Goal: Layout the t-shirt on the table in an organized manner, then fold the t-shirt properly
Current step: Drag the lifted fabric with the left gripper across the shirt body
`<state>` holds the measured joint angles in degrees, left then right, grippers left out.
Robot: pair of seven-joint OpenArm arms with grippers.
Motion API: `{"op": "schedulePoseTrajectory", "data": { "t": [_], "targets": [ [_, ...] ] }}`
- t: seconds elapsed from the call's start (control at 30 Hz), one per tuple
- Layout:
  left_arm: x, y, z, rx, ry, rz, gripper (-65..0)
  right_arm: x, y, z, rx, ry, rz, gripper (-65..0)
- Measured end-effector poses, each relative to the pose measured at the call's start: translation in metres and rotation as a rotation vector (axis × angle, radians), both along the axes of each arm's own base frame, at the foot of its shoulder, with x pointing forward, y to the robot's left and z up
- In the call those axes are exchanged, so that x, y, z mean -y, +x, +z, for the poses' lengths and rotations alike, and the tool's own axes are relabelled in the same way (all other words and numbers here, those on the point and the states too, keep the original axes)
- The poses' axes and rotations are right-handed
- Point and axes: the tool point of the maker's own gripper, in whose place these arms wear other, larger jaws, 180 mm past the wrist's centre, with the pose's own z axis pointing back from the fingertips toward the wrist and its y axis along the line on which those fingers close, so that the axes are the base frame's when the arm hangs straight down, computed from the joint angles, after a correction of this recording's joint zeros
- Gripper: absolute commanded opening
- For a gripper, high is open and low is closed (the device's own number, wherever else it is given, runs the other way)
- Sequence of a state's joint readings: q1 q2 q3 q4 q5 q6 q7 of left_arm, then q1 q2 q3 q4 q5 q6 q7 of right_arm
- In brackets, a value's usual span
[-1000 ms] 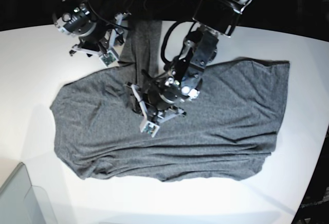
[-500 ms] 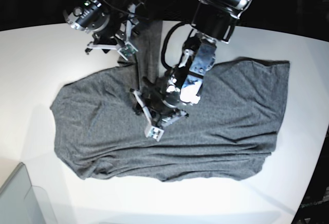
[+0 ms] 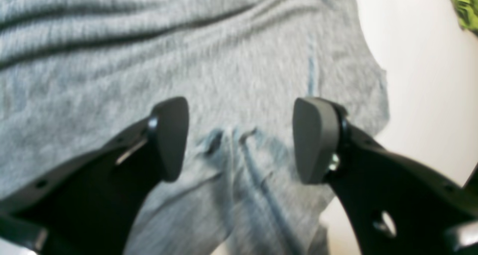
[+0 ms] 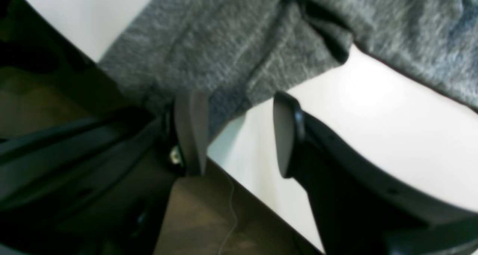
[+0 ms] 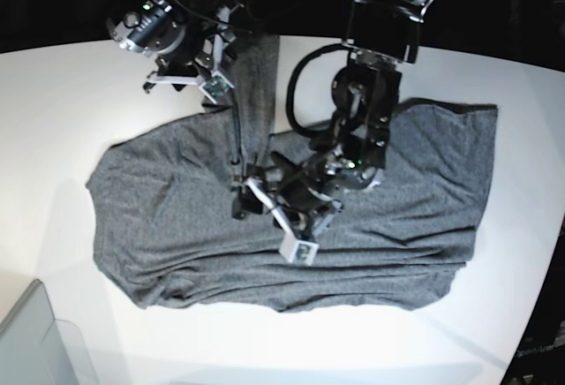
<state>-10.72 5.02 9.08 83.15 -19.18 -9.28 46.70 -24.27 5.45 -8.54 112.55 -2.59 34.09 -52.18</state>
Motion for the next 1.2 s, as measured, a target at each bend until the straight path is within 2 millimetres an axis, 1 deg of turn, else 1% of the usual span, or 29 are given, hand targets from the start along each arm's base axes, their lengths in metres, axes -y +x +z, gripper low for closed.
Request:
{"op": "schedulePoseTrajectory", "data": {
  "t": [0.07, 0.1, 0.17, 0.23, 0.3, 0.33, 0.4, 0.5, 0.57, 0.63, 0.7, 0.73, 0.83, 0.93, 1.1, 1.13, 1.17, 1.2],
  "targets": [
    [-0.008, -0.012, -0.001, -0.033, 0.017, -0.030, -22.9, 0.007, 0.003, 0.000, 0.010, -0.017, 0.002, -35.6],
    [-0.010, -0.021, -0.005, -0.050, 0.044, -0.056, -22.9, 0.014, 0.007, 0.001, 0.012, -0.031, -0.016, -35.6],
    [-0.013, -0.040, -0.013, -0.088, 0.073, -0.101, -22.9, 0.027, 0.022, 0.006, 0.045, -0.037, -0.064, -35.6],
    [-0.016, -0.058, -0.021, -0.113, 0.108, -0.135, -22.9, 0.048, 0.038, 0.013, 0.082, -0.061, -0.122, -35.6],
    [-0.021, -0.071, -0.027, -0.116, 0.152, -0.175, -22.9, 0.071, 0.049, 0.018, 0.109, -0.091, -0.181, -35.6],
    [-0.021, -0.077, -0.031, -0.122, 0.177, -0.200, -22.9, 0.080, 0.052, 0.020, 0.114, -0.102, -0.205, -35.6],
    [-0.023, -0.091, -0.043, -0.149, 0.235, -0.260, -22.9, 0.088, 0.057, 0.023, 0.127, -0.112, -0.227, -35.6],
    [-0.014, -0.115, -0.055, -0.197, 0.285, -0.355, -22.9, 0.086, 0.064, 0.028, 0.152, -0.097, -0.229, -35.6],
    [-0.002, -0.131, -0.060, -0.218, 0.308, -0.420, -22.9, 0.085, 0.063, 0.027, 0.147, -0.094, -0.231, -35.6],
    [0.008, -0.143, -0.063, -0.222, 0.315, -0.469, -22.9, 0.081, 0.063, 0.026, 0.143, -0.084, -0.247, -35.6],
    [0.014, -0.150, -0.065, -0.227, 0.314, -0.497, -22.9, 0.075, 0.061, 0.025, 0.133, -0.067, -0.247, -35.6],
    [0.015, -0.151, -0.068, -0.235, 0.313, -0.498, -22.9, 0.074, 0.061, 0.025, 0.134, -0.060, -0.246, -35.6],
    [0.009, -0.153, -0.080, -0.267, 0.326, -0.488, -22.9, 0.070, 0.059, 0.023, 0.125, -0.051, -0.258, -35.6],
    [0.011, -0.151, -0.081, -0.269, 0.322, -0.483, -22.9, 0.064, 0.057, 0.022, 0.121, -0.032, -0.257, -35.6],
    [0.011, -0.151, -0.083, -0.274, 0.316, -0.479, -23.1, 0.067, 0.051, 0.019, 0.105, -0.042, -0.262, -35.6],
    [0.011, -0.151, -0.084, -0.276, 0.314, -0.478, -23.8, 0.067, 0.050, 0.018, 0.102, -0.042, -0.260, -35.7],
    [0.011, -0.151, -0.086, -0.279, 0.311, -0.476, -26.8, 0.067, 0.050, 0.018, 0.102, -0.042, -0.260, -35.7],
    [0.011, -0.150, -0.088, -0.281, 0.309, -0.472, -31.2, 0.066, 0.050, 0.018, 0.100, -0.041, -0.260, -35.7]
  ]
}}
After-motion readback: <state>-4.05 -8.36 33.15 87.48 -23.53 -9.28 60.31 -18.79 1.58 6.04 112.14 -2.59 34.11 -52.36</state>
